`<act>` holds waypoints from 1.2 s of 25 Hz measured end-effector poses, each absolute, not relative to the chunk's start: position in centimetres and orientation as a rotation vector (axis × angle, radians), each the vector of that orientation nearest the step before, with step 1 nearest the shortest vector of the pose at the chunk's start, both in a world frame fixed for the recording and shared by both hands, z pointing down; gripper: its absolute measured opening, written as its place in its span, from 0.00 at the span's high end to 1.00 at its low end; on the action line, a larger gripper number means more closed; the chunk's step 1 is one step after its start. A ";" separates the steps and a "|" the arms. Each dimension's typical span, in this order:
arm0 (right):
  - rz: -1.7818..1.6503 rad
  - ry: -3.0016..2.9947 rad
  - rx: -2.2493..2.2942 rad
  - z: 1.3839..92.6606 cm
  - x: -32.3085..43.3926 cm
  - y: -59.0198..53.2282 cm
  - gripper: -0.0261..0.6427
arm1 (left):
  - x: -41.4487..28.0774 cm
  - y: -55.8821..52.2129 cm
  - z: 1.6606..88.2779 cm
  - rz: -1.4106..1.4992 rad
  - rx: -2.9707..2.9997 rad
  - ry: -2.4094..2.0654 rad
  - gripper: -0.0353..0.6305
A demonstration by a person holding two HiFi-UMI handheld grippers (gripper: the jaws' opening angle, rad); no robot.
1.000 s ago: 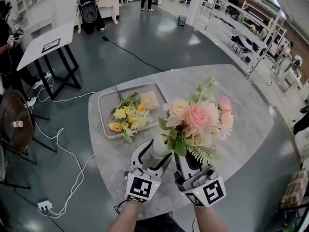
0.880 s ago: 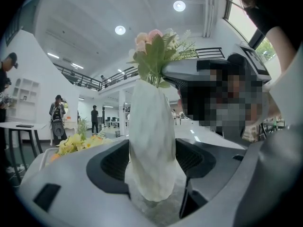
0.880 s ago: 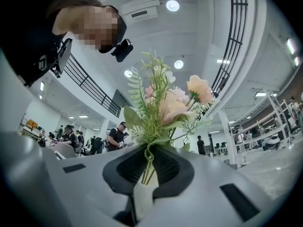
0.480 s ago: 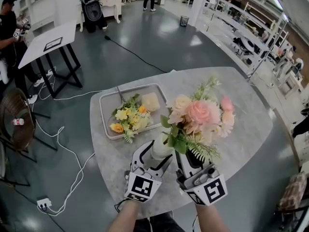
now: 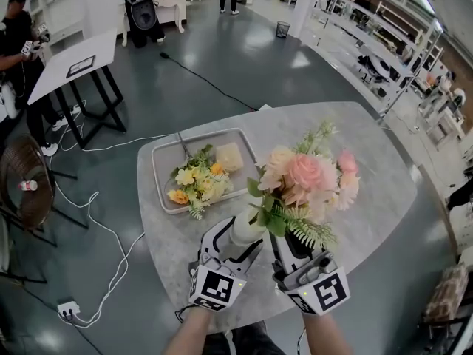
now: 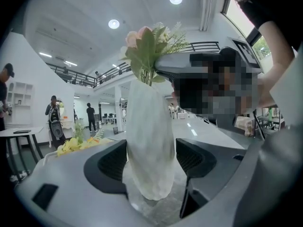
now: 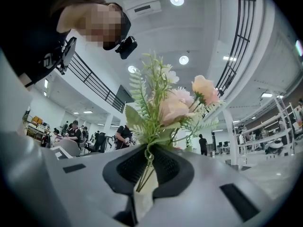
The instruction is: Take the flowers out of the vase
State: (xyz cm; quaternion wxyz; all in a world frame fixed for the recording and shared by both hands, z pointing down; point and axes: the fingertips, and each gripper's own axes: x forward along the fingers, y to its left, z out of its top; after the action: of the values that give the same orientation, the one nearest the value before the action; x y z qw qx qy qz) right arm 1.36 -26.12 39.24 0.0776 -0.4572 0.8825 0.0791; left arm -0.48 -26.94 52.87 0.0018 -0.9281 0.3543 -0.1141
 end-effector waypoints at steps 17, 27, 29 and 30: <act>0.239 2.683 -1.379 38.0 1.2 -26.1 0.90 | -1.1 -26.6 51.1 -0.353 -2.922 1.122 0.42; 0.282 2.677 -1.383 36.2 1.2 -26.0 0.90 | -2.2 -25.8 49.6 -0.331 -2.921 1.155 0.42; 0.291 2.683 -1.383 35.8 1.2 -25.9 0.90 | -2.5 -25.5 49.3 -0.322 -2.930 1.162 0.42; 0.297 2.686 -1.382 35.5 1.3 -25.9 0.90 | -2.5 -25.4 49.1 -0.323 -2.930 1.163 0.42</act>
State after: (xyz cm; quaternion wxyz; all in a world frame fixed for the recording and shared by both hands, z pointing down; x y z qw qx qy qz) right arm 1.26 -25.91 35.52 0.0531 -0.4546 0.8837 0.0978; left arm -2.48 -25.42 49.08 -0.0135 -0.9245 0.3671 -0.1019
